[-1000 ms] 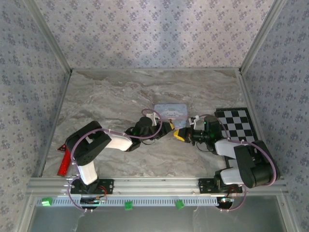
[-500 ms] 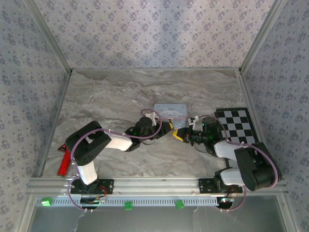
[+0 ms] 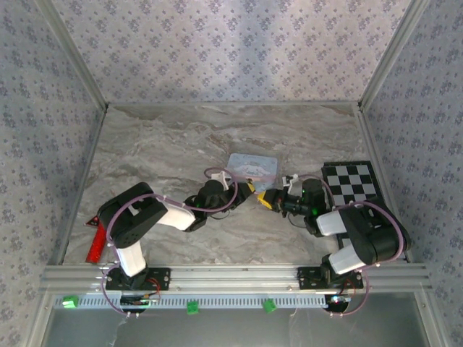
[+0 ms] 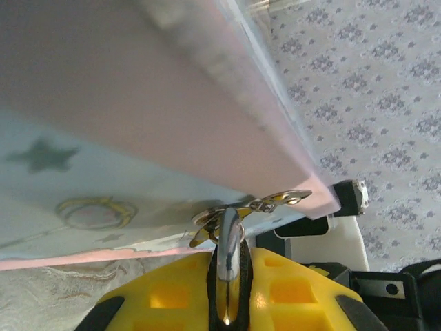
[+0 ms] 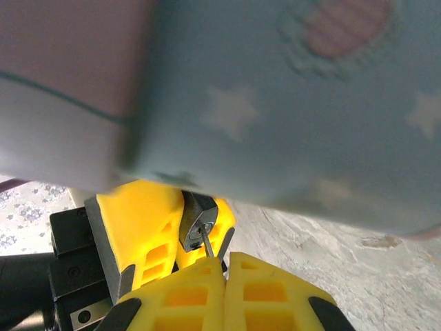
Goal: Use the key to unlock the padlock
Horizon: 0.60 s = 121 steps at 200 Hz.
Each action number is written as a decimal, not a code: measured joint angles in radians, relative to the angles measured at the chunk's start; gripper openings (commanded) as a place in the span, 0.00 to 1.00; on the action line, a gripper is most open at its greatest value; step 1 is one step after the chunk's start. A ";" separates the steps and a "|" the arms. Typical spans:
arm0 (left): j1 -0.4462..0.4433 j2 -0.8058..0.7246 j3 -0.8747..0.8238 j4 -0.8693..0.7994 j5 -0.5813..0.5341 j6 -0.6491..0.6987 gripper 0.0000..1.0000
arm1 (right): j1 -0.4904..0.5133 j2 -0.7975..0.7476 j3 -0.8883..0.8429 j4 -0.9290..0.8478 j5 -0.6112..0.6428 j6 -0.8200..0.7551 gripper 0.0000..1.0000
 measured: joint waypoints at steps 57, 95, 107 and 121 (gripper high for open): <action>0.000 0.000 -0.014 0.019 -0.033 -0.019 0.00 | 0.049 -0.016 -0.007 0.005 0.111 0.023 0.00; -0.002 0.013 -0.016 0.027 -0.066 -0.032 0.00 | 0.105 -0.016 -0.007 0.011 0.205 0.047 0.00; -0.002 0.021 -0.016 0.029 -0.071 -0.035 0.00 | 0.127 -0.016 -0.011 0.011 0.246 0.053 0.00; -0.003 0.030 -0.016 0.029 -0.071 -0.040 0.00 | 0.151 -0.016 -0.019 0.011 0.290 0.061 0.00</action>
